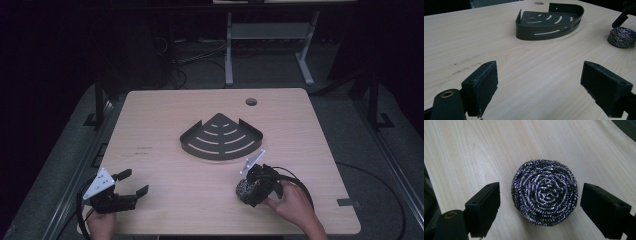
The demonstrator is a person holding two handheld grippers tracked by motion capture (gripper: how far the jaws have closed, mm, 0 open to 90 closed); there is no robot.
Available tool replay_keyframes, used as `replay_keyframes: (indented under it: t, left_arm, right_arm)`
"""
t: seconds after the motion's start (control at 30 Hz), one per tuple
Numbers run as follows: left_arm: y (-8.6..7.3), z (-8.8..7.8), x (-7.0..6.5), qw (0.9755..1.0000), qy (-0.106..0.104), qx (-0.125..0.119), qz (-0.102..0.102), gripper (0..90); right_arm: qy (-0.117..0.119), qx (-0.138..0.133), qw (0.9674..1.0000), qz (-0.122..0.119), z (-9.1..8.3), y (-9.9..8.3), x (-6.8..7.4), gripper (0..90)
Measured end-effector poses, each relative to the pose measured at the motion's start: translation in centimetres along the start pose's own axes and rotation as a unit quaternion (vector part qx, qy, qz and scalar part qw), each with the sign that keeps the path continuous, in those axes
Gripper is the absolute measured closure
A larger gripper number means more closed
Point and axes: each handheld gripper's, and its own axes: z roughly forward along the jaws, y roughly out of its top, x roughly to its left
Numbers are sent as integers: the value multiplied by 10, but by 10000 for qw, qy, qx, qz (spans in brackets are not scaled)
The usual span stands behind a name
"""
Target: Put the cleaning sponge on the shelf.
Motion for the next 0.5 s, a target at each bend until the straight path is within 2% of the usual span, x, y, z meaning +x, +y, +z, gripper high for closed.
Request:
replay_keyframes:
  t: [0.5]
  left_arm:
    - [0,0,0,10000,1,-4,5,137]
  right_arm:
    - [-27,191,9998,-39,12,6,-3,158]
